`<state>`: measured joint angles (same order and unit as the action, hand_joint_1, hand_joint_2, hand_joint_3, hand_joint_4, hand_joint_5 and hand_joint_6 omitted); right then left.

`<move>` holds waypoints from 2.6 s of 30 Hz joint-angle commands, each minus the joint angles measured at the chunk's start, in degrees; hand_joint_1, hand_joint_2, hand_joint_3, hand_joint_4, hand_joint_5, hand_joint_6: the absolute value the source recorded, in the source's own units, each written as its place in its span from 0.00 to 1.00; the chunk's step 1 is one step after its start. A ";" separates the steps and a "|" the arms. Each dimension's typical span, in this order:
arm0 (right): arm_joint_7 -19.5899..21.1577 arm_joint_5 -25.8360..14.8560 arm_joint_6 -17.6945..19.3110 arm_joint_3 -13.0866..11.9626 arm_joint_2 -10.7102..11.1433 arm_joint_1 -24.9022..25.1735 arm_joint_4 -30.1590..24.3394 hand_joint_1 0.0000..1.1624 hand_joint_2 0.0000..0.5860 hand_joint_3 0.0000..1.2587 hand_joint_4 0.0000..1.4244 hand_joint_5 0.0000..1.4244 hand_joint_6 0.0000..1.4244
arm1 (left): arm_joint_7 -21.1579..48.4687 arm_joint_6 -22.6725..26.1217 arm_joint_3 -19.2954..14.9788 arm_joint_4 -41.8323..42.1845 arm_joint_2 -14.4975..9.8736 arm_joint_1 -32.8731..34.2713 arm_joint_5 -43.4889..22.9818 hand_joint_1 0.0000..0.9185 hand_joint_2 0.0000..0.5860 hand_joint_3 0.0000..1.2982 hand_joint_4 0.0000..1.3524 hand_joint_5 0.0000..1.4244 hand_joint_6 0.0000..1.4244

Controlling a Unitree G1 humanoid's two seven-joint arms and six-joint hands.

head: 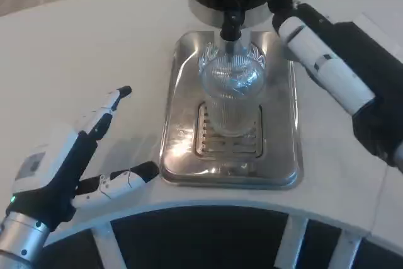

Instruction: Grasp the cup under the faucet to collect the drink, then remove the cup.

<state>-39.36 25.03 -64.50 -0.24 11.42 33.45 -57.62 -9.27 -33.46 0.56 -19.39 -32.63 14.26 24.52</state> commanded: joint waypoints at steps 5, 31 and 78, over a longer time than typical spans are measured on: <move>4.25 -8.65 -2.14 -1.27 2.95 -0.25 0.26 0.00 0.92 0.00 0.00 0.00 0.03 | 1.75 0.75 0.07 -1.08 0.43 0.65 -0.42 0.05 0.15 0.07 0.03 0.08 0.14; 14.47 -25.81 -1.88 -2.25 11.37 0.28 -0.45 0.00 0.92 0.00 0.00 0.00 0.03 | 2.51 0.89 -0.38 -2.09 -0.03 -0.15 -1.60 0.04 0.14 0.08 0.03 0.08 0.14; 20.19 -32.65 3.24 -1.87 14.81 -2.69 0.89 0.00 0.92 0.00 0.00 0.00 0.03 | 5.00 2.39 -0.91 -2.26 0.02 -0.74 -3.50 0.04 0.15 0.09 0.03 0.08 0.14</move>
<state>-19.19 -6.61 -61.72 -1.99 25.62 32.15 -55.40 -5.15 -31.63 0.42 -21.14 -32.39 14.17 21.85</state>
